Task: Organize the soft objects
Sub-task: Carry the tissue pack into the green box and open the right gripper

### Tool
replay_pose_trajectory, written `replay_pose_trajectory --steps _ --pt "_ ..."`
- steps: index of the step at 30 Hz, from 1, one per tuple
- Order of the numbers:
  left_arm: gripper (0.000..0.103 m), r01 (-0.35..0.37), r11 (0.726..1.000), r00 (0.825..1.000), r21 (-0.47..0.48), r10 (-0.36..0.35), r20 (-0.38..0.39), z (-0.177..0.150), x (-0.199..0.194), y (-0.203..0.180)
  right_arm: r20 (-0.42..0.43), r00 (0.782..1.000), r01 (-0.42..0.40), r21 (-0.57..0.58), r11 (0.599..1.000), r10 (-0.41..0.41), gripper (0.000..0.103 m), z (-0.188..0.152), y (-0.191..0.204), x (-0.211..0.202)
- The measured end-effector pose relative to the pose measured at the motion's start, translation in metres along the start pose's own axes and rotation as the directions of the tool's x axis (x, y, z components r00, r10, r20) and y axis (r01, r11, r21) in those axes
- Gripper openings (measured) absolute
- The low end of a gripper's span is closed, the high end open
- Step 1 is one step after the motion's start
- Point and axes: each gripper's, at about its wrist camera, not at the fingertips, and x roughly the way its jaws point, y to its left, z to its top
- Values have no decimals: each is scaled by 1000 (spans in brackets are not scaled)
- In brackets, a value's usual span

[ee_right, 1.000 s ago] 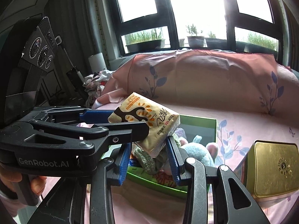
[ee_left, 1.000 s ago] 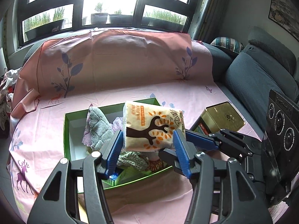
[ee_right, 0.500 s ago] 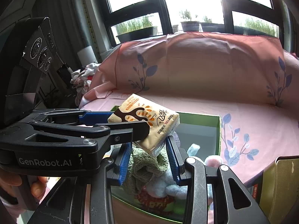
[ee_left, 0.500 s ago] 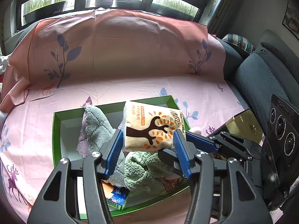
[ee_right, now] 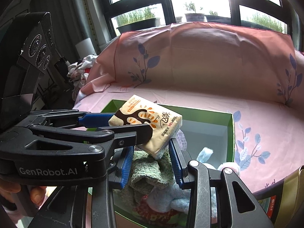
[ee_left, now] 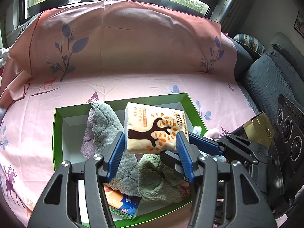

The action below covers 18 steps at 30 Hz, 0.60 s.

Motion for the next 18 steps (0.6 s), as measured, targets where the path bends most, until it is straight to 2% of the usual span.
replay_pose_trajectory --steps 18 --pt "55 -11 1000 999 -7 10 -35 -4 10 3 -28 1000 11 28 1000 -10 40 -7 -2 7"
